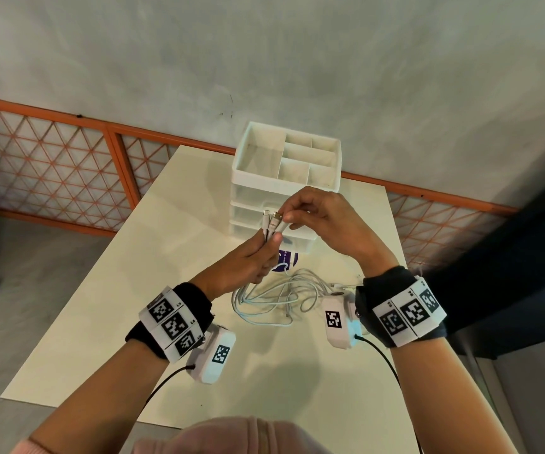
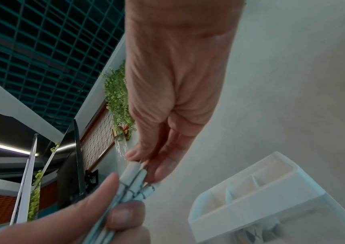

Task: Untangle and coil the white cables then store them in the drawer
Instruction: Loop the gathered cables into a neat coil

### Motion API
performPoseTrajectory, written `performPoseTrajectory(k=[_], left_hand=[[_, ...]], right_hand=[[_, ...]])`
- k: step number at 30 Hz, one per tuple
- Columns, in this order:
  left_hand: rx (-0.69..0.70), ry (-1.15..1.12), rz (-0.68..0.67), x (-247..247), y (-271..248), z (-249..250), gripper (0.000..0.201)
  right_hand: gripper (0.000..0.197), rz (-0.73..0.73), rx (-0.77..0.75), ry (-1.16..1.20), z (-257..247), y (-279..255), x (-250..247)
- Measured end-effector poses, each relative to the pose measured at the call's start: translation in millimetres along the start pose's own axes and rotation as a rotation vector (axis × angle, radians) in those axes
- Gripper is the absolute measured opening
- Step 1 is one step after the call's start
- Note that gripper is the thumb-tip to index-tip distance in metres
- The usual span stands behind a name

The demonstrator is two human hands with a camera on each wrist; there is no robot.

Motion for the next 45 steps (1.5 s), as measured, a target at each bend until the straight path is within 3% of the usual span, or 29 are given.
performPoseTrajectory(k=[3, 6, 9, 11, 13, 16, 19, 21, 24, 27, 29, 30, 33, 36, 39, 45], left_hand=[[0.031, -0.026, 0.015, -2, 1, 2, 0.029], [0.094, -0.153, 0.092, -8, 1, 13, 0.027], [0.199, -0.182, 0.157, -15, 3, 29, 0.035], [0.248, -0.260, 0.138, -16, 6, 36, 0.034], [0.283, -0.316, 0.140, -24, 8, 39, 0.032], [0.346, -0.359, 0.288, -56, 4, 37, 0.028], [0.348, -0.457, 0.514, -93, -3, 18, 0.032], [0.253, -0.506, 0.599, -102, -3, -4, 0.036], [-0.011, -0.613, 0.646, -96, 2, -43, 0.030], [-0.250, -0.681, 0.577, -75, 3, -68, 0.007], [-0.288, -0.529, 0.489, -67, 3, -73, 0.025], [-0.246, -0.403, 0.470, -67, 3, -70, 0.036], [-0.017, -0.081, 0.306, -51, 5, -31, 0.036], [0.024, 0.053, 0.193, -36, 1, -10, 0.068], [0.102, 0.019, 0.078, -25, -2, -6, 0.057], [0.055, -0.089, -0.032, -21, -4, -3, 0.044]], right_hand=[[0.010, 0.050, 0.011, 0.029, 1, 1, -1], [0.038, 0.080, 0.095, 0.172, 13, -1, 5], [0.056, -0.271, 0.197, 0.249, 27, -8, 48], [0.039, -0.527, 0.191, 0.136, 33, -17, 85], [0.015, -0.653, 0.177, 0.079, 40, -23, 109], [0.010, -0.550, 0.257, 0.105, 53, -22, 99], [0.028, -0.351, 0.205, -0.047, 55, -14, 60], [0.028, -0.281, 0.133, -0.128, 45, -10, 45], [0.032, -0.188, 0.066, -0.189, 22, -6, 40], [0.045, -0.093, 0.065, -0.202, 8, 1, 34], [0.047, -0.084, 0.088, -0.231, 4, 5, 29], [0.048, -0.097, 0.106, -0.248, 4, 6, 28], [0.051, -0.134, 0.184, -0.282, 10, 8, 27], [0.050, -0.114, 0.210, -0.257, 11, 11, 24], [0.052, -0.081, 0.236, -0.188, 12, 12, 13], [0.054, 0.001, 0.333, -0.080, 25, 9, 1]])
Point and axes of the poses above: each hand's wrist, its own y-axis towards the middle knuckle, its own x-axis out of the palm, z = x × y, the point moved 7 cm from there along y, towards the middle knuckle
